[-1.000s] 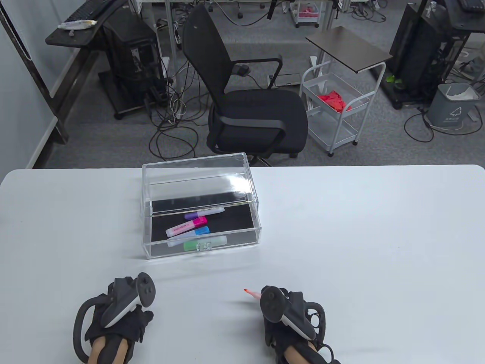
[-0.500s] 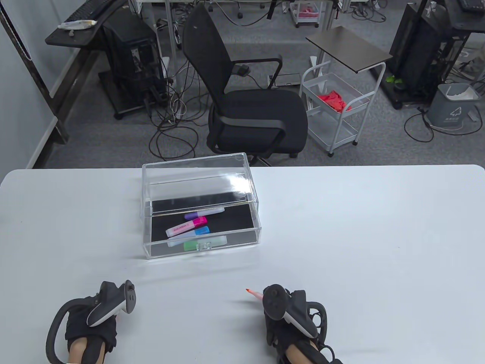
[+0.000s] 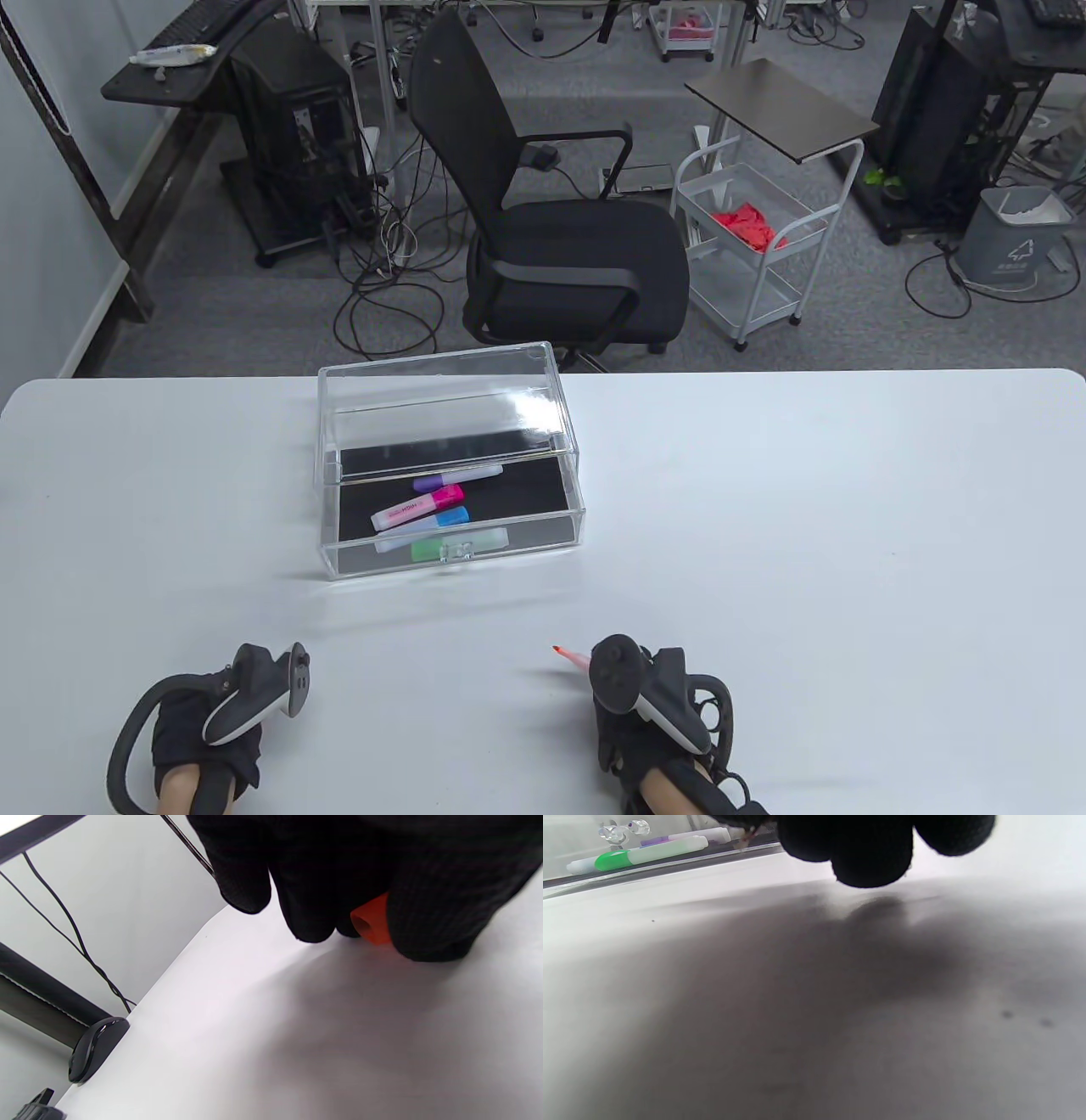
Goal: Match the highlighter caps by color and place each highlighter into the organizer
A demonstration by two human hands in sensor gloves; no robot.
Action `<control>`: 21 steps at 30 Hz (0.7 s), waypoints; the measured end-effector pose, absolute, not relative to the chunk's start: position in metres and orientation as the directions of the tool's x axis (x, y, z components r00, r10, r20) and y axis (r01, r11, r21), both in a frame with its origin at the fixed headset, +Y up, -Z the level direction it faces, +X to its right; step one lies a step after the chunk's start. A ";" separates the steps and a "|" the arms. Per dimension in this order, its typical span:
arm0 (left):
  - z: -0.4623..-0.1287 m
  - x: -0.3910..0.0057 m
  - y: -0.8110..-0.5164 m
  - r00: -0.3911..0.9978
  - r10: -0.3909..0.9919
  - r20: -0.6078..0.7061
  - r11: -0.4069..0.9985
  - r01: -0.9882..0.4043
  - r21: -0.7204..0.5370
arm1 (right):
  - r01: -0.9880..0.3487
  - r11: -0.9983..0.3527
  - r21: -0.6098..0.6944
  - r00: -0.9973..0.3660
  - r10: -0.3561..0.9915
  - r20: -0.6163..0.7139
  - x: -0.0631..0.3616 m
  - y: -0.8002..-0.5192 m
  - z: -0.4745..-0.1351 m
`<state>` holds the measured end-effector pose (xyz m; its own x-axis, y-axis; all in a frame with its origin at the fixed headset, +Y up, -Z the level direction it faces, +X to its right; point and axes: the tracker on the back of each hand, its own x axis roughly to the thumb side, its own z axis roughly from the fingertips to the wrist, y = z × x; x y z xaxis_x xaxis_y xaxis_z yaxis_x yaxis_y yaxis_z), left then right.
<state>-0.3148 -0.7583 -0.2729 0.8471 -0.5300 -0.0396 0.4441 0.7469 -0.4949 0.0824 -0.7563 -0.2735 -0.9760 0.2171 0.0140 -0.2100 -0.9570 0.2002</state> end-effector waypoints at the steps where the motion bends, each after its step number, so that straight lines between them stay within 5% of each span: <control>1: -0.273 -0.314 -0.759 0.845 -0.534 -0.037 0.746 0.451 -0.489 | -0.209 -0.957 0.201 -0.976 0.217 0.014 0.082 -0.756 -0.273; 6: -0.274 -0.311 -0.754 0.875 -0.481 -0.050 0.782 0.402 -0.475 | -0.216 -0.955 0.202 -0.975 0.223 0.012 0.083 -0.757 -0.274; 21: -0.284 -0.247 -0.716 0.993 0.098 -0.064 0.971 -0.110 -0.212 | -0.216 -0.958 0.188 -0.974 0.224 0.021 0.084 -0.758 -0.274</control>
<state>-0.2466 -0.7160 -0.2843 0.9931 0.0983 -0.0640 -0.1098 0.9711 -0.2119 0.0838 -0.7583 -0.2743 -0.9744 0.2237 0.0210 -0.2159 -0.9582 0.1878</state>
